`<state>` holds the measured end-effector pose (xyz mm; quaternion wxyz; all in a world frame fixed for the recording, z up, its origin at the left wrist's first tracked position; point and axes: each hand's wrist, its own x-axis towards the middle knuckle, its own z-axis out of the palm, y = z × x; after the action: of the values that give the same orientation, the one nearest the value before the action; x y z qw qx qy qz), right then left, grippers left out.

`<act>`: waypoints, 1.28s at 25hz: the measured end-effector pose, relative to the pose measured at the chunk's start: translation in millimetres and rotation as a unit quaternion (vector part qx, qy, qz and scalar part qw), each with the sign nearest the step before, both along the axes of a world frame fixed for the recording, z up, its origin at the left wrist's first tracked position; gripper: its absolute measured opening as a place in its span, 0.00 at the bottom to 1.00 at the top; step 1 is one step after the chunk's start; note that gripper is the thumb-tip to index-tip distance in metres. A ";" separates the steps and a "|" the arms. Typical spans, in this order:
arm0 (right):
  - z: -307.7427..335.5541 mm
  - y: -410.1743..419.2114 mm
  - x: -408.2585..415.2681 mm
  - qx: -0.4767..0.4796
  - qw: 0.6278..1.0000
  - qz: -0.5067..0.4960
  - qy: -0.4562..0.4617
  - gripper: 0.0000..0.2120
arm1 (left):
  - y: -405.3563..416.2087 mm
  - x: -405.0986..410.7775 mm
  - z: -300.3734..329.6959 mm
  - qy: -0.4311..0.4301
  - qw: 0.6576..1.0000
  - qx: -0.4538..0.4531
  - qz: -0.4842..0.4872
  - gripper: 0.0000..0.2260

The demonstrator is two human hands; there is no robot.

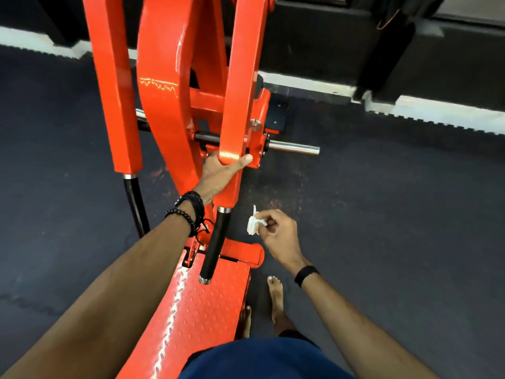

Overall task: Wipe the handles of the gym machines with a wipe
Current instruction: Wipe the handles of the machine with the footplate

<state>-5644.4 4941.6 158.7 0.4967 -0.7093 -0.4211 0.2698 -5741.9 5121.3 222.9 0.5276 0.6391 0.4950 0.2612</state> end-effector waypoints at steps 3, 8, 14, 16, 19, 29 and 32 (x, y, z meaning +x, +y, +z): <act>7.7 -7.4 -12.4 0.019 1.000 0.001 0.023 0.12 | -11.9 -2.5 3.1 -0.017 1.000 -0.004 -0.003 0.16; 19.4 -20.1 -19.4 0.058 0.997 -0.014 0.046 0.14 | -27.4 -9.1 14.4 -0.032 0.999 0.002 0.014 0.11; 31.5 -27.4 -22.2 0.091 0.995 -0.007 0.027 0.09 | -55.9 -1.6 15.6 -0.032 0.998 0.030 0.043 0.34; 35.1 -30.1 -24.3 0.098 0.995 0.014 0.009 0.08 | -67.2 1.5 18.0 -0.034 0.998 0.043 0.027 0.34; 38.0 -36.8 -27.6 0.112 0.992 0.036 -0.035 0.09 | -78.1 3.4 24.9 -0.042 0.998 0.049 -0.016 0.34; 48.7 -49.7 -58.9 0.157 0.983 0.012 -0.092 0.09 | -95.8 -18.8 59.9 -0.031 0.989 0.119 -0.080 0.36; 55.1 -53.1 -65.1 0.171 0.981 -0.006 -0.096 0.09 | -100.4 -23.5 69.8 -0.042 0.987 0.122 -0.091 0.36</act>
<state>-5709.5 4888.5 213.8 0.5699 -0.6389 -0.5022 0.1216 -5765.4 5020.9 292.7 0.4876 0.7298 0.3765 0.2965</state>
